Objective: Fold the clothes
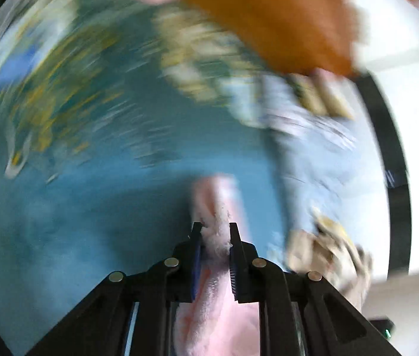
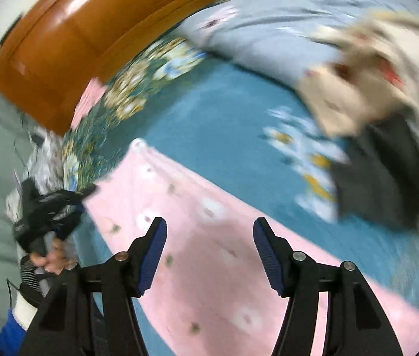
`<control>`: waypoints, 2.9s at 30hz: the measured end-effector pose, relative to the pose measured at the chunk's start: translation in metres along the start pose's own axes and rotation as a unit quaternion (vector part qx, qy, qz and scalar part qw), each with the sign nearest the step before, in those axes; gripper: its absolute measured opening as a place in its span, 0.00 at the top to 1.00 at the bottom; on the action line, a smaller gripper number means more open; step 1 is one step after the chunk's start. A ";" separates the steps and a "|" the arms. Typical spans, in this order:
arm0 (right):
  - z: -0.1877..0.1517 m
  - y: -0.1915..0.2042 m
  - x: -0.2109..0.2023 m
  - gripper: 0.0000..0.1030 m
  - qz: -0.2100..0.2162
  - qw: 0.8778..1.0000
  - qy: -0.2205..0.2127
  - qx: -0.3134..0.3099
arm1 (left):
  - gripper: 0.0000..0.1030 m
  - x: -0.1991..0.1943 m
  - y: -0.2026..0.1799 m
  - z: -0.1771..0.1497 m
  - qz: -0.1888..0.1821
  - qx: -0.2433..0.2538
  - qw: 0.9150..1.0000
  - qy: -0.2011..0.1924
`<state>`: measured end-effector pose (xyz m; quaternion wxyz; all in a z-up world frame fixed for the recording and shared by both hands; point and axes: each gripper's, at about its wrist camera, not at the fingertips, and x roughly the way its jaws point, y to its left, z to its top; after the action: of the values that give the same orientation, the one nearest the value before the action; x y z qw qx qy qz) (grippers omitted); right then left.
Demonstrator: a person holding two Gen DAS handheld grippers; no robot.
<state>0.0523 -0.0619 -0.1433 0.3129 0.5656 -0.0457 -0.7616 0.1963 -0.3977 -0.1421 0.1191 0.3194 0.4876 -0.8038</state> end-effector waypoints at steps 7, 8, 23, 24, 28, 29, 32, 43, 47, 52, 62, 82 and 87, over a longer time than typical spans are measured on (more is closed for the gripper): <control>-0.055 -0.110 -0.070 0.40 0.018 0.980 -0.056 0.189 | 0.84 -0.015 -0.165 -0.111 -0.103 0.223 0.966 0.081; -0.062 -0.122 -0.077 0.40 0.019 0.976 -0.062 0.206 | 0.84 -0.008 -0.180 -0.137 -0.112 0.246 0.957 0.108; -0.189 -0.230 -0.128 0.40 0.004 0.934 -0.089 0.346 | 0.83 0.086 -0.213 -0.374 -0.054 0.349 0.850 0.392; -0.197 -0.233 -0.127 0.40 0.008 0.932 -0.086 0.352 | 0.82 0.089 -0.211 -0.377 -0.045 0.349 0.849 0.395; -0.215 -0.233 -0.116 0.40 0.043 0.929 -0.072 0.362 | 0.71 0.091 -0.205 -0.378 -0.030 0.324 0.849 0.416; -0.217 -0.231 -0.110 0.40 0.050 0.929 -0.065 0.361 | 0.69 0.086 -0.204 -0.374 -0.034 0.316 0.852 0.416; -0.220 -0.224 -0.094 0.39 0.063 0.931 -0.044 0.356 | 0.59 0.068 -0.201 -0.352 -0.037 0.307 0.868 0.389; -0.195 -0.194 -0.069 0.37 0.073 0.945 -0.046 0.316 | 0.52 0.025 -0.115 -0.226 0.071 0.152 0.966 0.196; -0.181 -0.177 -0.054 0.70 0.042 0.953 -0.018 0.300 | 0.51 0.017 -0.074 -0.222 0.094 0.110 0.973 0.180; -0.171 -0.150 -0.060 0.82 -0.014 0.973 -0.013 0.232 | 0.51 0.010 -0.041 -0.215 0.065 0.010 0.982 0.176; -0.192 -0.173 -0.121 0.84 -0.033 0.971 -0.048 0.230 | 0.44 0.023 -0.073 -0.227 0.057 0.086 0.973 0.205; -0.218 -0.196 -0.086 0.83 -0.029 0.952 0.007 0.303 | 0.38 0.085 -0.111 -0.253 0.072 0.202 0.937 0.274; -0.215 -0.194 -0.086 0.83 -0.032 0.953 0.012 0.301 | 0.72 0.078 -0.109 -0.252 0.061 0.181 0.949 0.251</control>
<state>0.1755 0.2001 -0.2310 0.1041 0.6440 -0.2509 -0.7152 0.1816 -0.1172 -0.1947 -0.0183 0.5557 0.3276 -0.7639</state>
